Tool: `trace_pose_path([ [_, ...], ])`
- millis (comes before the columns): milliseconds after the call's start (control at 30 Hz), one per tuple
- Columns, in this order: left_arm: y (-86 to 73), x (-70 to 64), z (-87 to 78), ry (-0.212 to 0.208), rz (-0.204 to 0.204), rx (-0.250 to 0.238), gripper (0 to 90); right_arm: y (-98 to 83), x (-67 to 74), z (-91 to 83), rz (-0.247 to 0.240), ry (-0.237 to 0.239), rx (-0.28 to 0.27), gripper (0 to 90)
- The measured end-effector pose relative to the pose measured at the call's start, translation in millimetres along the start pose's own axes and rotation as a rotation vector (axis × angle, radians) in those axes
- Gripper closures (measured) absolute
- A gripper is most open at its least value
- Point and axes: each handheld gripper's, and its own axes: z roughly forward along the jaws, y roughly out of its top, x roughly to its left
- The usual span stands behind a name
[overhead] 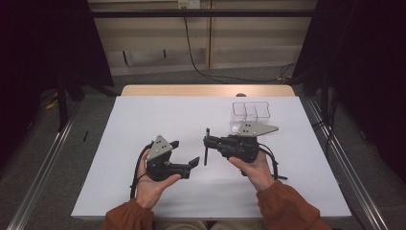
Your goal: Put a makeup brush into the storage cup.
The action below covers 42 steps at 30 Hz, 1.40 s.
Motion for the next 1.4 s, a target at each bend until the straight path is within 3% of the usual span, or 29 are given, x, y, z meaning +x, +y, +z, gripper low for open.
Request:
trace_pose_path([
  [133, -0.8, 2.1, -4.1, -0.005, 0.018, -0.046, 4.3, -0.8, -1.2, -3.1, 0.000, -0.010, 0.001, 84.2],
  [333, -3.0, 8.6, -11.5, 0.006, 0.008, -0.057, 3.7, -0.4, -3.1, -10.3, 0.000, -0.028, -0.002, 84.2],
  [767, -10.8, 29.3, -36.5, 0.109, -0.005, -0.088, 3.1, 0.0, -8.8, -26.8, -0.004, -0.070, -0.005, 84.2],
  [967, -12.9, 32.3, -44.2, 0.092, 0.000, -0.139, 3.8, -0.4, -12.3, -35.4, -0.001, -0.091, -0.012, 84.1],
  [1167, -15.6, 38.5, -53.6, 0.107, 0.018, -0.144, 3.6, -0.5, -14.2, -42.3, 0.000, -0.106, -0.014, 84.1],
  [1400, -22.2, 46.8, -66.0, 0.127, 0.007, -0.148, 3.2, -1.2, -17.1, -48.2, 0.005, -0.122, -0.020, 84.1],
])
